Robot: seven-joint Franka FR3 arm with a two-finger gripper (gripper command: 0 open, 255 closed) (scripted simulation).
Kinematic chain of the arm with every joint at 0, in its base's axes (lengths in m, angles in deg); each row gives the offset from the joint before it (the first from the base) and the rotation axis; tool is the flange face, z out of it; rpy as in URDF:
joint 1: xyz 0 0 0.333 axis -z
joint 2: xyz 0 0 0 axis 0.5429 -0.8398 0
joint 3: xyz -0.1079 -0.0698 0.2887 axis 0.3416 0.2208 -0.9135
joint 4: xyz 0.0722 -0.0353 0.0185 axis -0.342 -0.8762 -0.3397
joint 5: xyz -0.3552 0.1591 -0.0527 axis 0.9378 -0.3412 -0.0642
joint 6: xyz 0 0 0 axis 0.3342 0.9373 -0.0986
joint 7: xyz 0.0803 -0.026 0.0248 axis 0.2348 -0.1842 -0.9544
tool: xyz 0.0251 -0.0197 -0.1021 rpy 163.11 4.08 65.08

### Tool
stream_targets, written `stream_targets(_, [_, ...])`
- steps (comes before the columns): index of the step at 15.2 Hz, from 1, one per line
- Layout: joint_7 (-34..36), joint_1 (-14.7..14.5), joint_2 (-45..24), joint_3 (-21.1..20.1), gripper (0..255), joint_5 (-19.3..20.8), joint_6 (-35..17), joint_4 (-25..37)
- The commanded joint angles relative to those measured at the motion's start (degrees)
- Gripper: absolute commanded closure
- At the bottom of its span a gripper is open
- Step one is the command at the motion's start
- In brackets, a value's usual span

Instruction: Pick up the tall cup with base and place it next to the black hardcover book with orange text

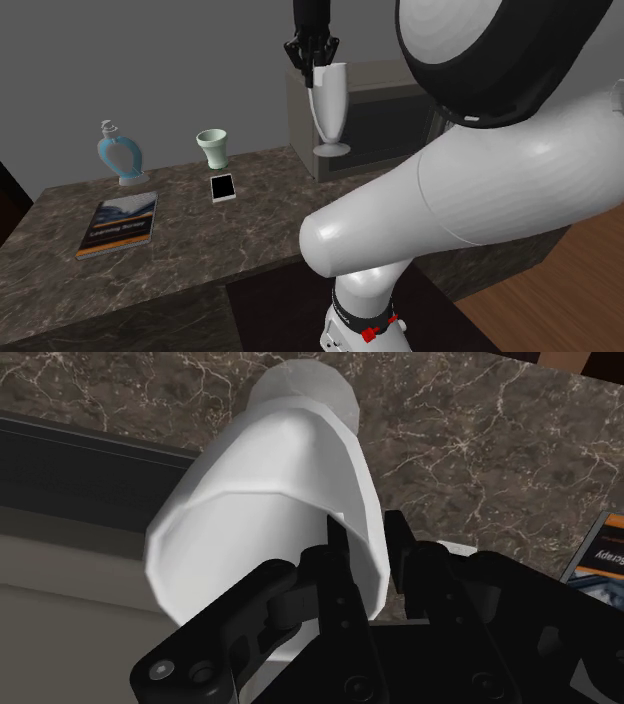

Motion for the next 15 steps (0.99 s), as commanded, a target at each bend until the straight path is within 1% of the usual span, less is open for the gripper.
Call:
stream_targets(1, [-0.11, -0.02, -0.66, 0.0, 255, -0.03, 1.51, 2.19])
stream_targets(9, [-0.37, -0.12, -3.28, -0.13, 255, -0.21, 7.31, 10.63])
stream_targets(10, [-0.37, -0.13, -3.31, -0.13, 255, -0.21, 7.37, 10.71])
stream_targets(15, [6.87, -1.83, -3.53, -5.87, 255, -3.64, 7.49, 10.84])
